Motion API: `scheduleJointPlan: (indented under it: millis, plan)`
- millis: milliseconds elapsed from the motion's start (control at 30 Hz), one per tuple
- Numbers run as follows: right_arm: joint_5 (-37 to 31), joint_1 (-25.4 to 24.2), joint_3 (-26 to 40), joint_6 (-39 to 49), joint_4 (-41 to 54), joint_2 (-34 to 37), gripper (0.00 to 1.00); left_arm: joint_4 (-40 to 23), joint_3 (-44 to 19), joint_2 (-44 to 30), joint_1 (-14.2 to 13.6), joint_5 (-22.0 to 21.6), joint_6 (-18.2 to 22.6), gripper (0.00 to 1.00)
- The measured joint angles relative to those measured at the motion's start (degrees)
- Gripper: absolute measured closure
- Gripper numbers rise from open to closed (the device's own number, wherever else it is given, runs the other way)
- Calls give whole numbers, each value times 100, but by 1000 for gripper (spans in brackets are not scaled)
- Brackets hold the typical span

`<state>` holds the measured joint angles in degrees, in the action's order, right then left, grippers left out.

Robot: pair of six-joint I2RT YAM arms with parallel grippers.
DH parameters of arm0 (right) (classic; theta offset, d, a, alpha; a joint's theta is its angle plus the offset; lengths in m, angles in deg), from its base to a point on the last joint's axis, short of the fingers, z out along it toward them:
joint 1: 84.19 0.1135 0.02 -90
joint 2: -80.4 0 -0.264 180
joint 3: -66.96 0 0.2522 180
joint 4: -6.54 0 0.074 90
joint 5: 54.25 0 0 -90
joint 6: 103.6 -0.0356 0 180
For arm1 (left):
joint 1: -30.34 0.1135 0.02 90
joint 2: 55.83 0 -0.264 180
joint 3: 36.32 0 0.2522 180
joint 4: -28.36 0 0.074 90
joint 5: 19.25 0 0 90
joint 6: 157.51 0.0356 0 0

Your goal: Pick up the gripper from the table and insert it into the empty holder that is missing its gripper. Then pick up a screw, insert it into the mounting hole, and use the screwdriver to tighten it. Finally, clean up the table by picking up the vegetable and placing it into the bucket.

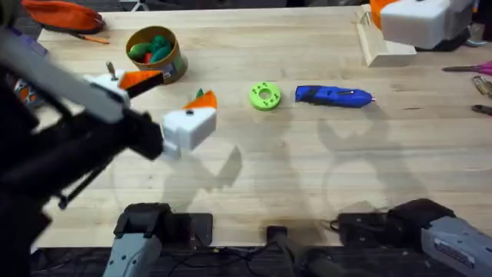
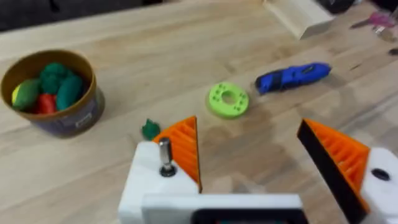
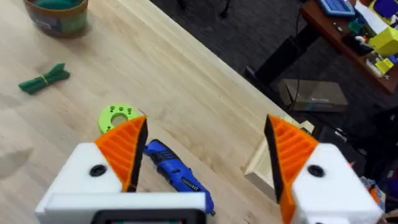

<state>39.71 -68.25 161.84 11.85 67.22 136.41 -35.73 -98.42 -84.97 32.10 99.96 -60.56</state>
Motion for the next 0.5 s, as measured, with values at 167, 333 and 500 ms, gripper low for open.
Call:
scheduleJointPlan:
  millis: [167,333,500]
  plan:
    - [0,0,0,0,50,0,10,-1,-52,-513,0,-121,55,16]
    - [-1,0,0,0,98,0,10,30,-69,-650,0,-411,78,15]
    - [0,0,0,0,129,-2,10,-357,-478,-1230,0,-872,75,15]
